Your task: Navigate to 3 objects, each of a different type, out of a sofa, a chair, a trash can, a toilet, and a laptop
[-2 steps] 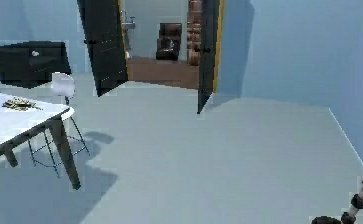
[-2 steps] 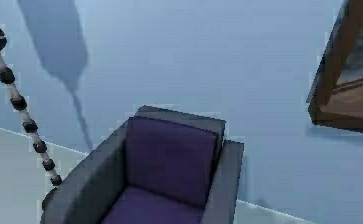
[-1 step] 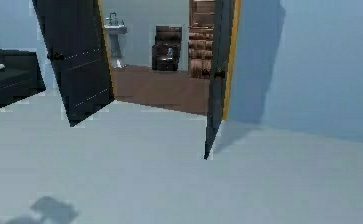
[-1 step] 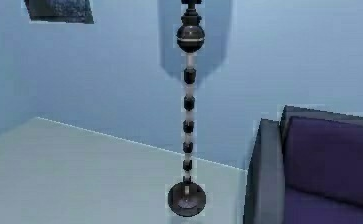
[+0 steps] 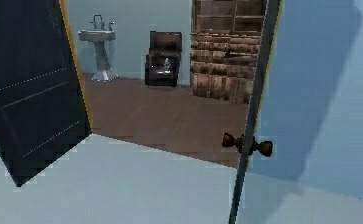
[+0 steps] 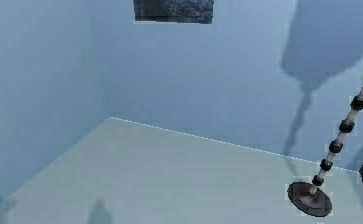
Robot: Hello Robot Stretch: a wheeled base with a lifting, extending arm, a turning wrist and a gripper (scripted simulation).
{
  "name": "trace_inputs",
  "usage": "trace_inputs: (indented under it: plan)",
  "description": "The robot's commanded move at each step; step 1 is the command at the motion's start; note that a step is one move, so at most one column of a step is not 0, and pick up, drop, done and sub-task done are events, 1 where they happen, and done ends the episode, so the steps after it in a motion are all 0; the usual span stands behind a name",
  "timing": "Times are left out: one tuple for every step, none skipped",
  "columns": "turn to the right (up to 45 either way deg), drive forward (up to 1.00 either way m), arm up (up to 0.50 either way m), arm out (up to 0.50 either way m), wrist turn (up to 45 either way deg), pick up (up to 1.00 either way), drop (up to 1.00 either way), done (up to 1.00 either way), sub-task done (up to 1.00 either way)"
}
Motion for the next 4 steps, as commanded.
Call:
trace_inputs:
  plan:
    - [-3.0, 0.0, 0.0, 0.0, 0.0, 0.0, 0.0, 0.0, 0.0]
    - [0.0, 0.75, 0.0, 0.0, 0.0, 0.0, 0.0, 0.0, 0.0]
    - [12.0, 0.0, 0.0, 0.0, 0.0, 0.0, 0.0, 0.0, 0.0]
    - [0.0, 1.0, 0.0, 0.0, 0.0, 0.0, 0.0, 0.0, 0.0]
